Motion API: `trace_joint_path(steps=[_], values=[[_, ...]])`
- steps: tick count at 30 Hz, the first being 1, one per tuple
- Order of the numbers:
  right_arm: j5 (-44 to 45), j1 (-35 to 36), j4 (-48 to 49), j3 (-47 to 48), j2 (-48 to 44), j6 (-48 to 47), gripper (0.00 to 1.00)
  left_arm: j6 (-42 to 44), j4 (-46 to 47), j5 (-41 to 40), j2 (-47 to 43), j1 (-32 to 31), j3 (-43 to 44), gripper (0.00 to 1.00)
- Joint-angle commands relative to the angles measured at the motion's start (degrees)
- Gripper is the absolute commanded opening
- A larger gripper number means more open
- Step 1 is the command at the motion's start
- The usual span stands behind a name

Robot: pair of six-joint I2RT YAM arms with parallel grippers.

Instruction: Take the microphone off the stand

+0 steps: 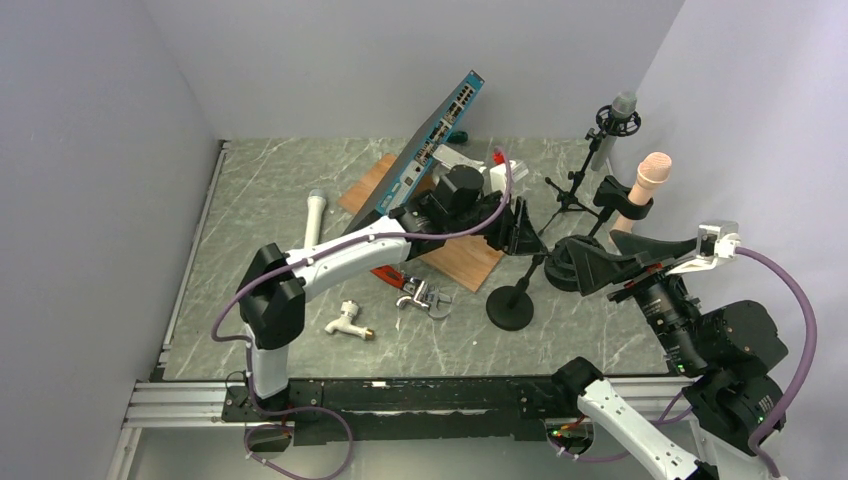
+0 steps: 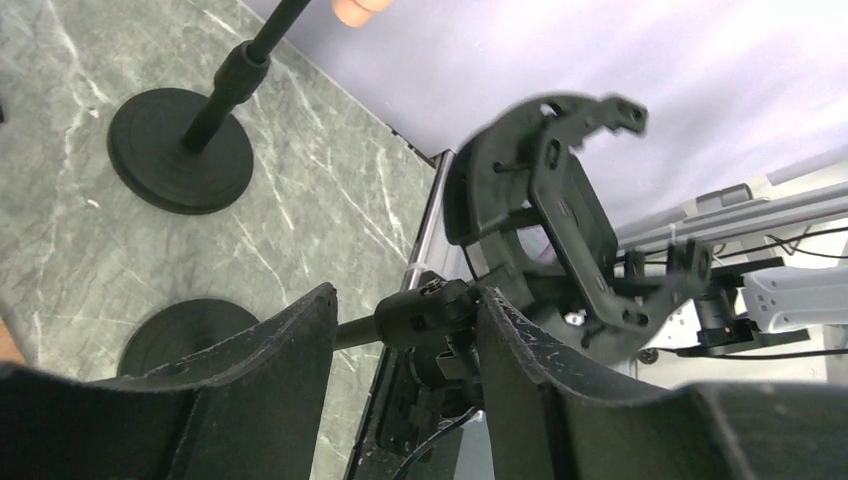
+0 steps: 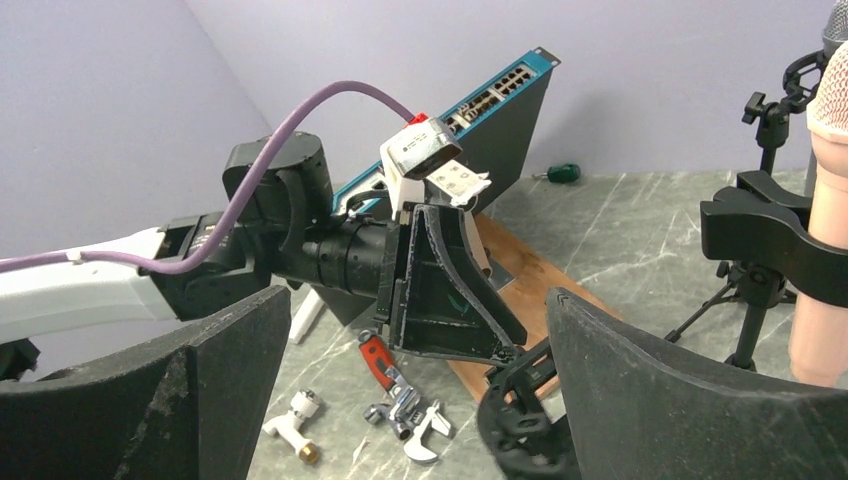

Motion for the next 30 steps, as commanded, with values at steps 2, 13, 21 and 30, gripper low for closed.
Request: trace_joint_path(steps=[2,13,21,30], values=[[0.2,0.1,1.3,-1.0,-0.6,0.9,1.00,6.1,-12.6,-8.9,5.4,-0.3,-8.6,0.56],[-0.3,0.1,1.7,-1.6,0.2,1.0,1.00,7.8,-13.4,-11.6,7.7,-0.3,-10.7,0.55],[-0.3,0.0,1.6,-2.1,0.3,1.3,1.00,10.7,-18.7,-13.3,6.4,-0.3,-6.7,0.64],[0.4,0.1,0.9,-2.2,1.2,1.2,1.00,20.3,-34.6,-16.3,-0.7,-0.3,13.9,0.92]])
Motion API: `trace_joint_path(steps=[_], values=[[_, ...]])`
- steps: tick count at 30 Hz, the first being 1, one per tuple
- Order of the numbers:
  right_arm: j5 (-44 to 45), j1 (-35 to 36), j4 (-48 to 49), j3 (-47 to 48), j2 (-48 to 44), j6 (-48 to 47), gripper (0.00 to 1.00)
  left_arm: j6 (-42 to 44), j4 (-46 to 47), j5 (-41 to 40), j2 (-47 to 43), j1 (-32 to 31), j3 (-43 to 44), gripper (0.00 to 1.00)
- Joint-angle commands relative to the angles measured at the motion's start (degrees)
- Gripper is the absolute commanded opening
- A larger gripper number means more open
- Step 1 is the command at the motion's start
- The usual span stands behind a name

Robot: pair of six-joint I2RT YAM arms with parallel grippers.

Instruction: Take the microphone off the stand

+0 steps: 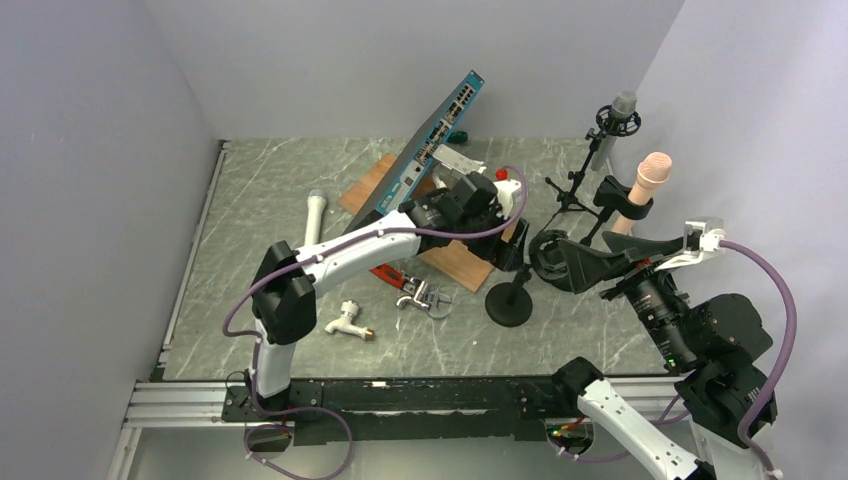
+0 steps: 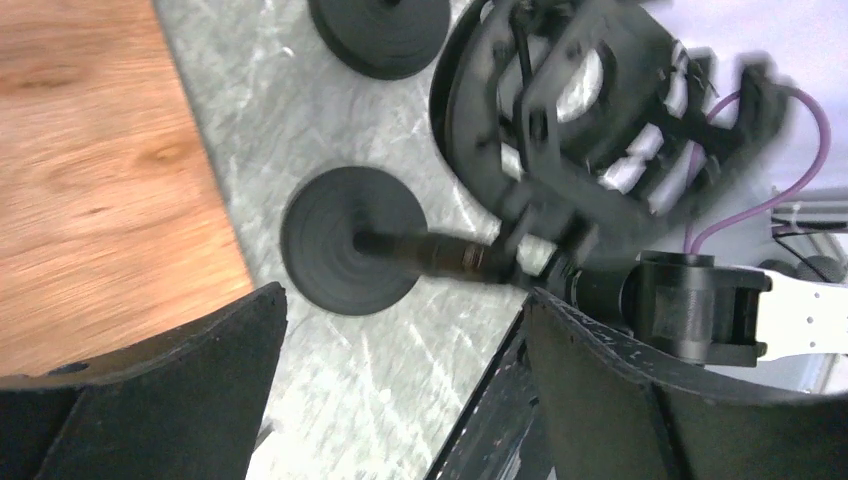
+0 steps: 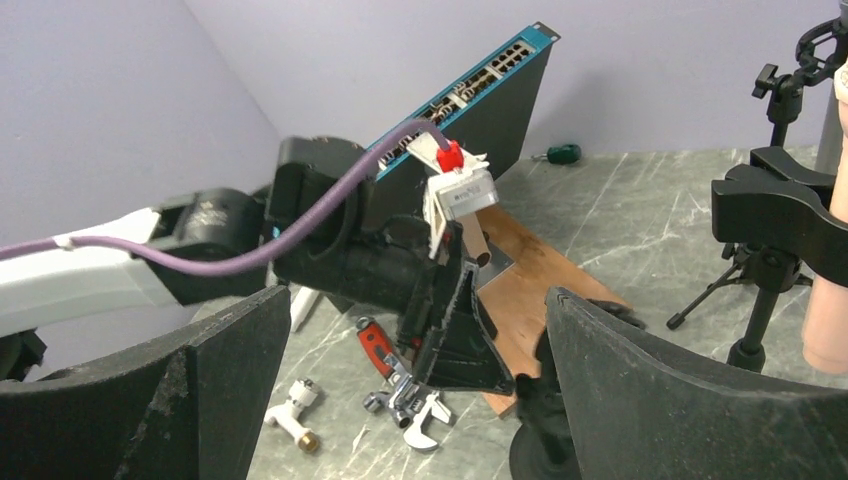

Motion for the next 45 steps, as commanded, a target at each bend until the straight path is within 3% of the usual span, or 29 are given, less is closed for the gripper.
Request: trace_joint_path(steps=[1,4,8,15,22,26,32,41,43,45], values=[[0.6,0.0,0.7,-0.1,1.3,0.3,1.00,8.9,-14.9,-4.6,-4.8,0.4,11.2,0.95],[1.5,0.1,0.2,0.1,1.8,0.0,1.00,12.7,-19.1,-6.2,-9.6,0.4,17.6,0.98],[3.5,0.0,-0.9,0.5,3.0,-0.7,1.00,16.6,-19.8,-8.6,-18.0,0.5,16.4,0.99],[12.1,0.1,-5.8,4.4,6.3,-3.3,1.00,24.0,-14.0,-21.7,-38.5,0.5,-0.9,0.99],[39.7,0.1,-17.1,13.8,13.2,-0.5,1.00,31.7,-2.3,-30.1,-56.3,0.5,-20.7,1.00],[45.9,0.0,-18.5,16.7,16.9,-0.9,1.00,33.6,-1.3,-33.8,-61.4,0.5,-27.3,0.99],[56.8,0.0,-17.0,17.7,23.7,-4.8,1.00,32.5,-1.4,-32.8,-65.7,0.4,-31.1,0.99],[55.5,-3.2,-1.8,13.1,28.3,-16.4,0.99,28.9,1.0,-25.8,-68.8,0.4,-33.4,0.99],[51.9,-8.3,-1.7,13.0,30.2,-16.5,0.99,28.5,1.6,-24.0,-69.2,0.3,-33.7,0.99],[43.0,-17.5,-3.1,13.9,32.2,-14.7,0.99,28.4,1.9,-23.0,-69.4,0.3,-33.9,0.99]])
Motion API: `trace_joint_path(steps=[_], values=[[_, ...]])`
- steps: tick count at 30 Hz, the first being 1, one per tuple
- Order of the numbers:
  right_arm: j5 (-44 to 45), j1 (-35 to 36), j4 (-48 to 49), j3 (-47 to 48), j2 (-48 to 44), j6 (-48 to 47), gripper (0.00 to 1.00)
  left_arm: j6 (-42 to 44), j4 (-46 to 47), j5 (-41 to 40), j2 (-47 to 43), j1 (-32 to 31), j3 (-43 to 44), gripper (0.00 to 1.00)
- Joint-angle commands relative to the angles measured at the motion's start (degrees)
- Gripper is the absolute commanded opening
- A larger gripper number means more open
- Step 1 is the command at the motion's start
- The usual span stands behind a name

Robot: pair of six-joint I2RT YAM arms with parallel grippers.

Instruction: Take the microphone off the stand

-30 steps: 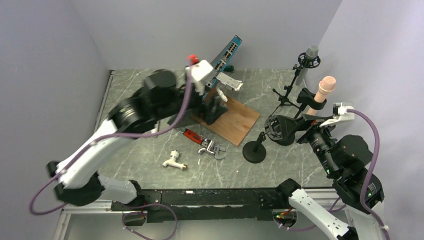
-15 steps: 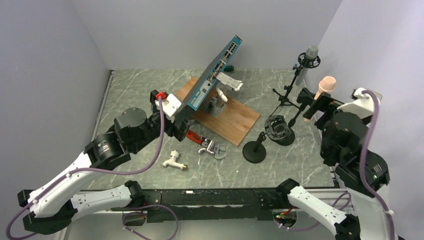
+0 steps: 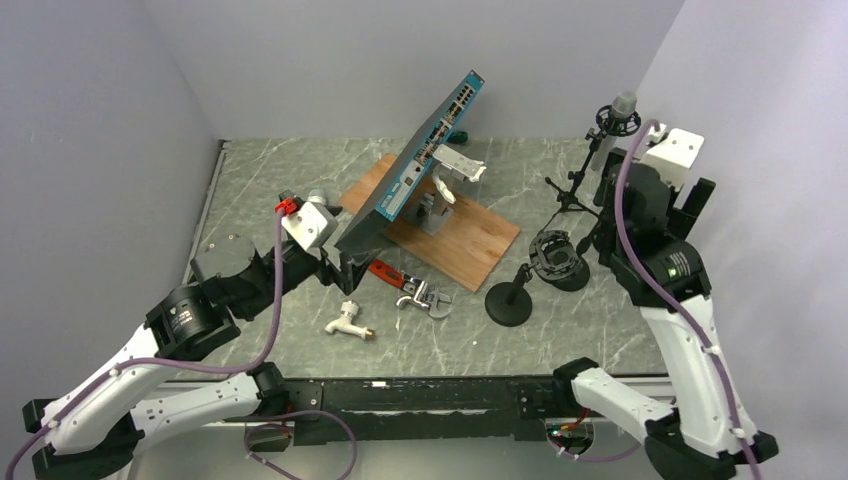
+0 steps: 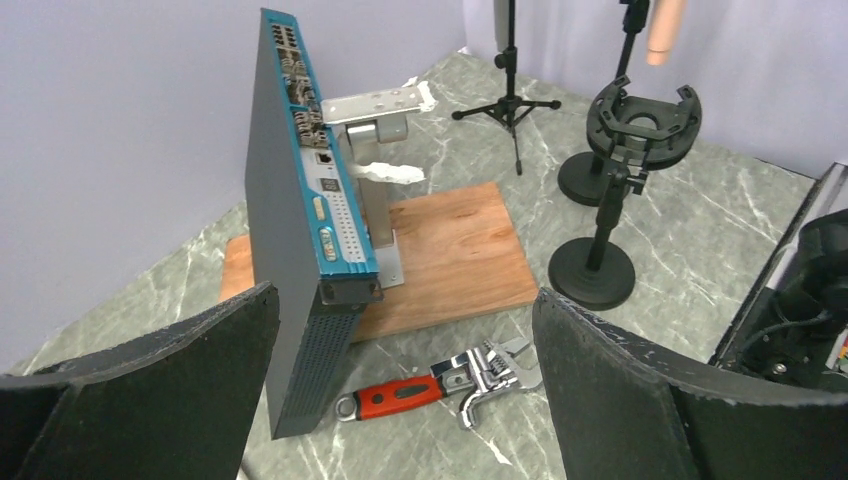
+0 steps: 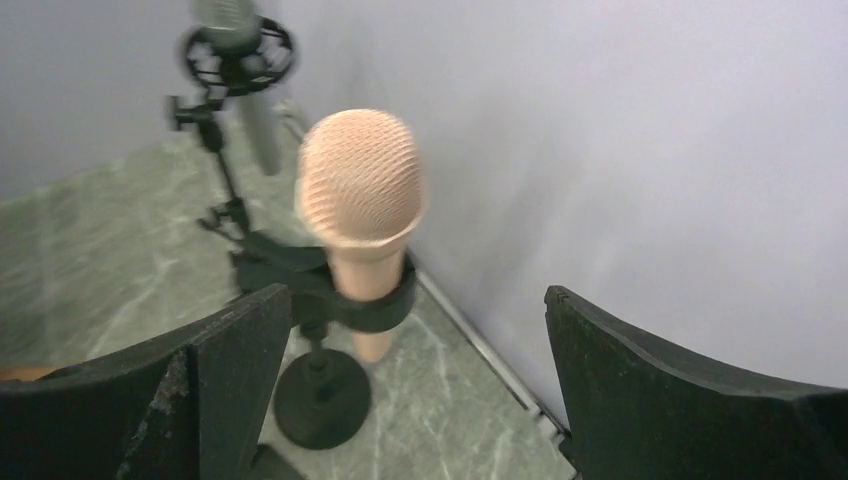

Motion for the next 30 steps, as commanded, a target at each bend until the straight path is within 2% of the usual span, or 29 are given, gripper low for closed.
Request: trace_joint_path(steps=[1,5,12,18,26,29,30], values=[[-14.0,-15.0,3.2,1.0,3.5,-1.4,0.99,-1.3,3.3,4.4,-0.4,-0.2,-0.3,0.99],[-23.9,-20.4,6.2,-1.5,4.3,-1.6,1.00,-0.5,2.9,4.2,-0.2,-0.2,-0.3,0.99],[-27.2,-22.8,10.5,-4.5,5.5,-1.5,0.98,-0.3,2.7,4.5,0.9,-0.2,-0.2,0.99],[-29.3,-24.2,15.0,-8.6,5.0,-1.3,0.76,-0.3,2.7,3.9,1.6,-0.2,-0.4,0.99],[-29.1,-24.7,19.6,-11.7,4.9,-1.7,0.70,-0.3,2.6,3.9,2.7,-0.2,-0.4,0.99],[-29.4,-24.8,21.2,-12.5,4.6,-2.0,0.59,-0.2,2.6,3.7,3.0,-0.2,-0.5,0.99],[-30.1,-24.8,21.7,-12.6,4.5,-2.3,0.51,-0.2,2.7,3.6,3.1,-0.2,-0.5,0.99]])
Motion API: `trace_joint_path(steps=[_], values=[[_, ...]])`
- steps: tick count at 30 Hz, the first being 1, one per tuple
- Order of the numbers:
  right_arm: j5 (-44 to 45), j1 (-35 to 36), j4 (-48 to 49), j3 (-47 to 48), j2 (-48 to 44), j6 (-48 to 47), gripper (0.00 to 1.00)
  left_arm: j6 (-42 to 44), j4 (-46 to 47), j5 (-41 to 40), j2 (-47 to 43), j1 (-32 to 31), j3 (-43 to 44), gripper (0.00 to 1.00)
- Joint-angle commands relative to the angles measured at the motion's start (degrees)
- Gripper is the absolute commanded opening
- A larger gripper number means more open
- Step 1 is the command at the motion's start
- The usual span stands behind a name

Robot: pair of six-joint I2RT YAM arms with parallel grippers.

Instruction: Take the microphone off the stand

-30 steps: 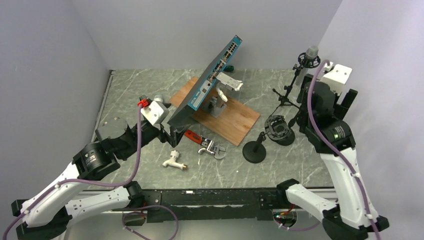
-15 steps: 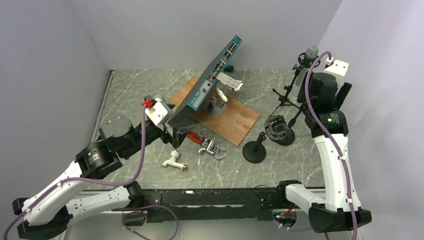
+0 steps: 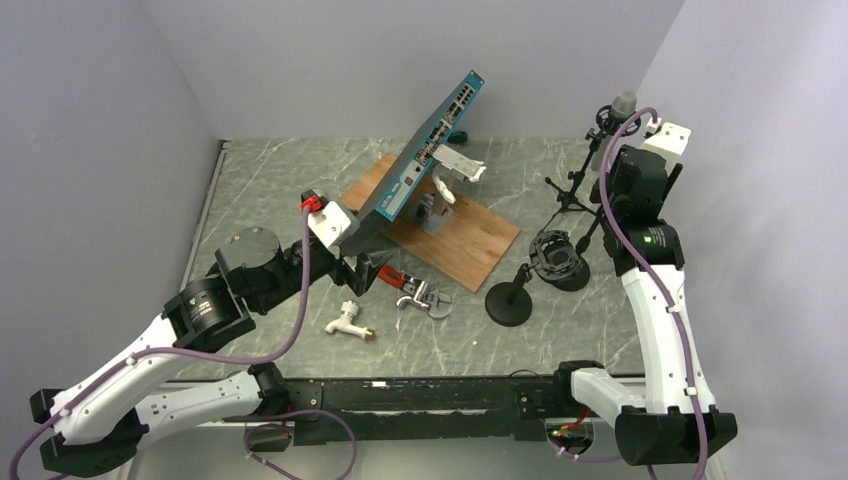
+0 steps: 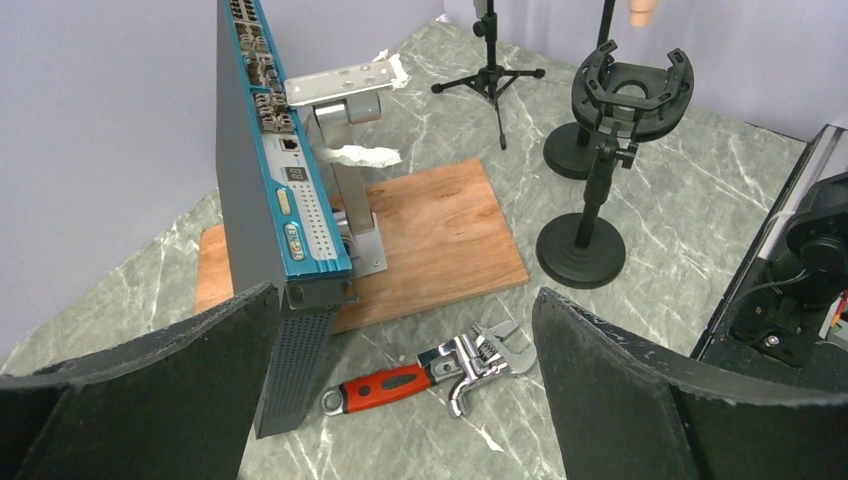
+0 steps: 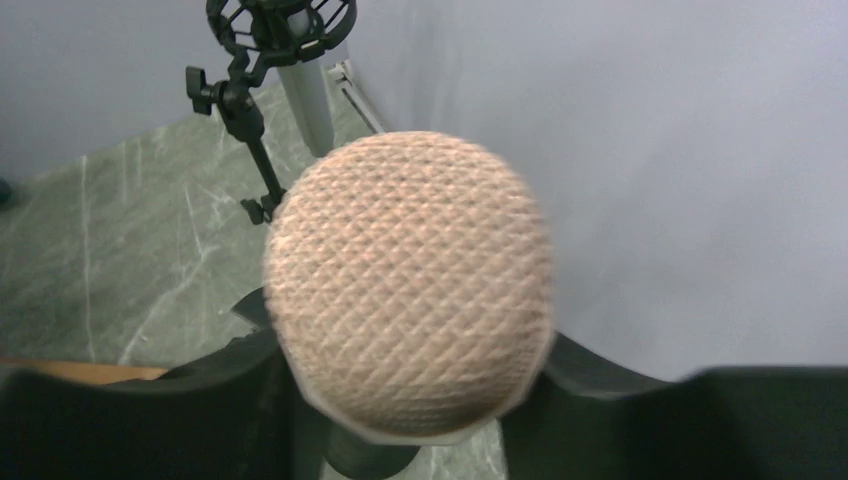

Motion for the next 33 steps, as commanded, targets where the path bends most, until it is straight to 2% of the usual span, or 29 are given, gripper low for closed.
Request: trace_joint_path(steps=[1,3,5,9,12,24,26,30,33], values=[[-2.7,-0.4,5.1,-0.9,-1.3,-1.5,0.45,-0.1,2.3,0.0,0.3,-0.1,-0.3,0.99],[-4.9,-0.4,6.7,-0.9,-2.1,-2.2,0.38,0.0,2.4,0.1,0.5,-0.2,-0.4,0.99],[-7.6,-0.3,7.2,0.0,-2.2,-2.7,0.36,-0.1,2.4,0.3,0.8,-0.1,-0.4,0.99],[-10.4,-0.3,5.7,4.4,-0.2,-3.8,0.13,-0.3,2.8,-0.6,0.7,-0.1,-0.7,1.00],[-10.7,-0.3,5.9,6.4,0.8,-4.5,0.00,-0.3,3.7,-1.1,0.3,-0.2,-1.5,0.99],[-25.9,1.1,3.9,19.5,8.2,-1.2,0.00,-2.6,4.2,-1.9,2.2,-0.1,-0.7,0.99],[-26.9,3.7,2.4,22.2,9.9,-0.8,0.00,-3.7,3.6,-2.3,2.4,-0.1,0.6,0.99],[-21.9,13.9,1.6,24.5,11.4,-4.0,0.00,-7.2,2.1,-1.2,3.0,-0.1,2.9,0.99],[-21.1,18.6,0.4,24.7,11.5,-3.8,0.00,-10.2,2.6,0.9,3.6,-0.1,3.1,0.99]])
